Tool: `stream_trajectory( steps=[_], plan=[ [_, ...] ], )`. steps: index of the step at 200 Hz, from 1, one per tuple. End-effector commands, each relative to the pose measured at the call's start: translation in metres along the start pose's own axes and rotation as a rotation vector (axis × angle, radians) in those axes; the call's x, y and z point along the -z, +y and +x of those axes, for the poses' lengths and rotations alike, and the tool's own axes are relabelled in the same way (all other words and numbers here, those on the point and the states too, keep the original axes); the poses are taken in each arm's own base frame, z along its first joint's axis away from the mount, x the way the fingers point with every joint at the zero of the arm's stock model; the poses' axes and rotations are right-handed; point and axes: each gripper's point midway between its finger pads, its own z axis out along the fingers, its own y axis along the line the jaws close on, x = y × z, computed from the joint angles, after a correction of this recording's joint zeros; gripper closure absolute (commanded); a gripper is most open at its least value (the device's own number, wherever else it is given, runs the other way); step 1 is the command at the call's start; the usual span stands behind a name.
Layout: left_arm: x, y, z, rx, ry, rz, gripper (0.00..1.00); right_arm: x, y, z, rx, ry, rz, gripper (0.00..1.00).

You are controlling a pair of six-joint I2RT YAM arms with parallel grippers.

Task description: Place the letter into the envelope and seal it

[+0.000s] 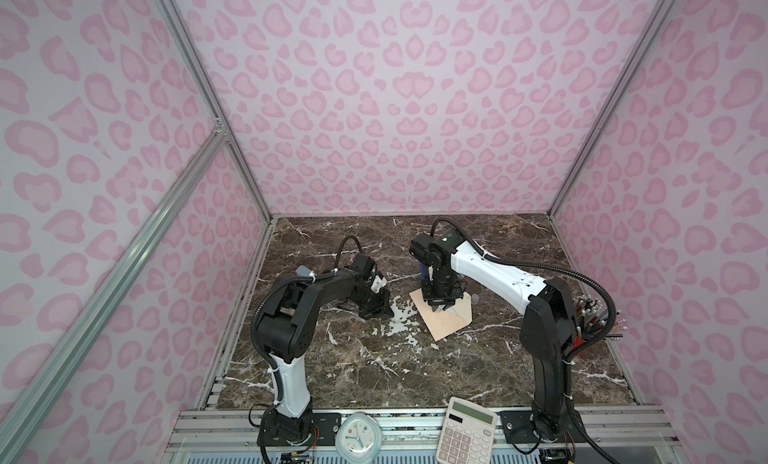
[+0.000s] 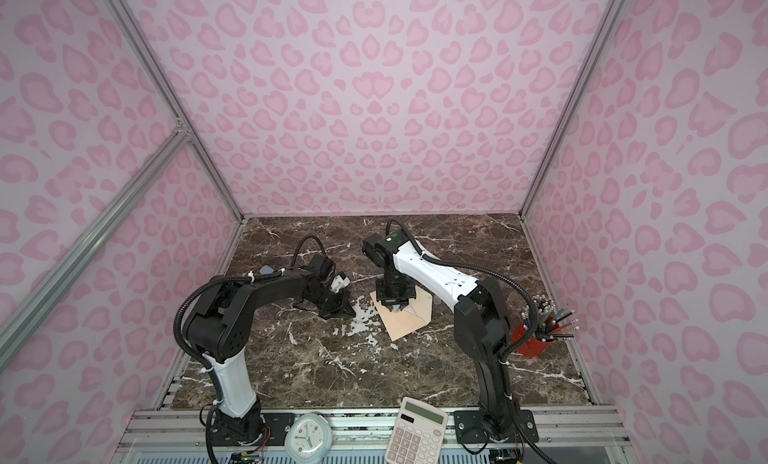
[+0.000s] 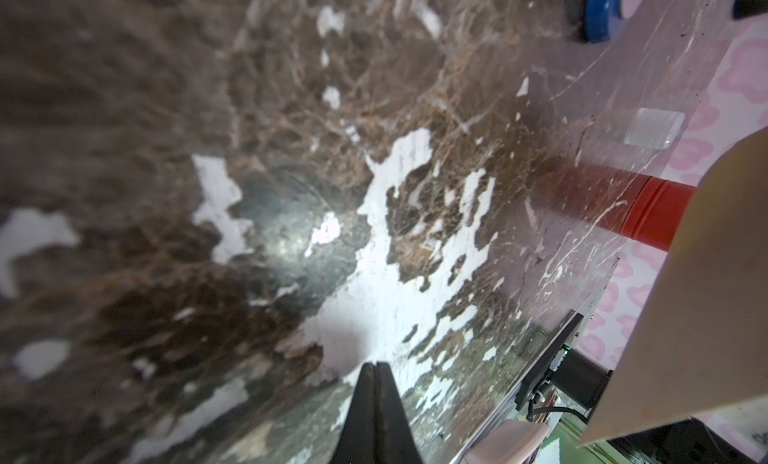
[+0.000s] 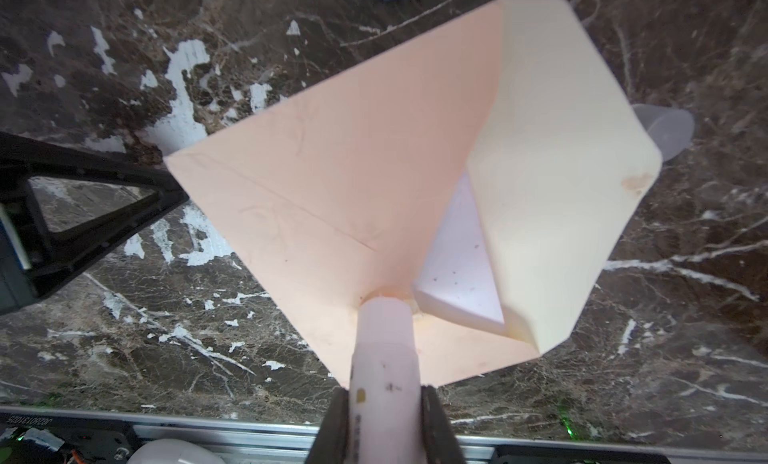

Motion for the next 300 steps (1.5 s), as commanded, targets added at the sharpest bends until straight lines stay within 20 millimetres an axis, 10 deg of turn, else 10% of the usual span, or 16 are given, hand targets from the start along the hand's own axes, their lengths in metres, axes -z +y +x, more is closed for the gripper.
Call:
stream_trajectory(
  steps=[1, 63, 300],
  plan=[
    [0.016, -0.024, -0.001, -0.037, -0.016, 0.074, 0.97, -0.008, 0.007, -0.003, -0.007, -0.003, -0.023, 1.0],
    [0.06, -0.074, -0.005, -0.096, -0.138, 0.208, 0.95, -0.041, 0.033, -0.01, 0.013, 0.019, -0.042, 1.0],
    [-0.026, 0.015, 0.0, 0.033, 0.025, -0.058, 0.96, -0.057, 0.04, -0.01, 0.017, 0.043, -0.04, 1.0]
  ],
)
